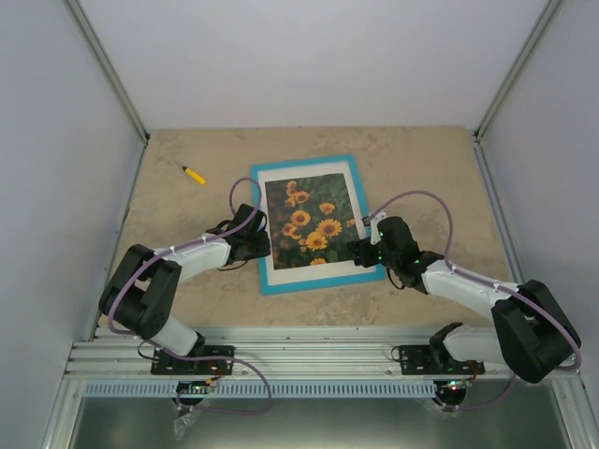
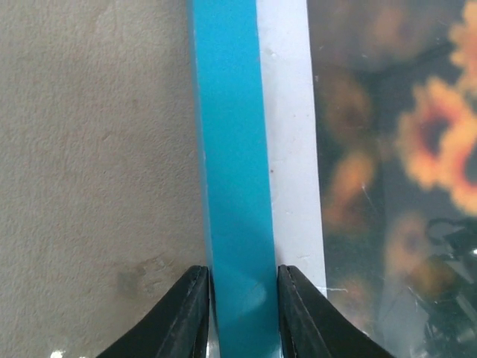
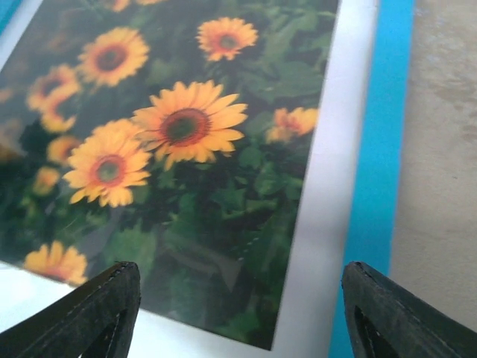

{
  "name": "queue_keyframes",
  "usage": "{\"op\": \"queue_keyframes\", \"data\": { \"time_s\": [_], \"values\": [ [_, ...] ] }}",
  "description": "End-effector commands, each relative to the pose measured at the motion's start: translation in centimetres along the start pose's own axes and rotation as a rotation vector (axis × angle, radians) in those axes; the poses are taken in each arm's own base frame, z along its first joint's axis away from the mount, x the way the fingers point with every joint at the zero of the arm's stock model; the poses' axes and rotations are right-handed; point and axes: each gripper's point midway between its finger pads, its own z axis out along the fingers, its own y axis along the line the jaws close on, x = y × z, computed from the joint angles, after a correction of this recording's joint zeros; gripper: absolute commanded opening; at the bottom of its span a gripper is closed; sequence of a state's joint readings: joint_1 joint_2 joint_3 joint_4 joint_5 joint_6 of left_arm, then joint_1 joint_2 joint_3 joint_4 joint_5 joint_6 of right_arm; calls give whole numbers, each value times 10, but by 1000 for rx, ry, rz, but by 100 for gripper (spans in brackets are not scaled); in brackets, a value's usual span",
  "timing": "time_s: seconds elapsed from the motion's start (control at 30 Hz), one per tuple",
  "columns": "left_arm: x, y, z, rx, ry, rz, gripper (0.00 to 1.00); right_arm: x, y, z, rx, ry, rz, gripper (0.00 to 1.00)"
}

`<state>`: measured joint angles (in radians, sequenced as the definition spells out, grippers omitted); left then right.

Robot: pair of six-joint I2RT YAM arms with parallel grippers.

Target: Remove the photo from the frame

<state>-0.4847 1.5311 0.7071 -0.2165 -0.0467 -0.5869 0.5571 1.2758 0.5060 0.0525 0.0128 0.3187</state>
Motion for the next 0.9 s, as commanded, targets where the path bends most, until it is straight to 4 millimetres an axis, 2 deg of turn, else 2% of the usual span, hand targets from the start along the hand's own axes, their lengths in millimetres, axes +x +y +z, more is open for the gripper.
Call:
{"op": "queue_keyframes", "data": {
  "time_s": [0.0, 0.2, 0.4, 0.67, 0.87],
  "values": [
    [5, 1, 5, -1, 11, 14, 26, -13, 18, -8, 6, -31, -104, 78],
    [-3, -2, -5, 5, -16, 19, 13, -12, 49, -14, -54, -47, -223, 88],
    [-15, -7, -18, 13, -50, 17, 7, -8, 85, -21, -127, -58, -352, 97],
    [-40, -14, -50, 23, -135, 21, 2, 9, 137, -32, -176, -61, -596, 98],
    [-58, -16, -71, 12, -196, 14, 0, 25, 159, -33, -96, -66, -775, 98]
  ]
}}
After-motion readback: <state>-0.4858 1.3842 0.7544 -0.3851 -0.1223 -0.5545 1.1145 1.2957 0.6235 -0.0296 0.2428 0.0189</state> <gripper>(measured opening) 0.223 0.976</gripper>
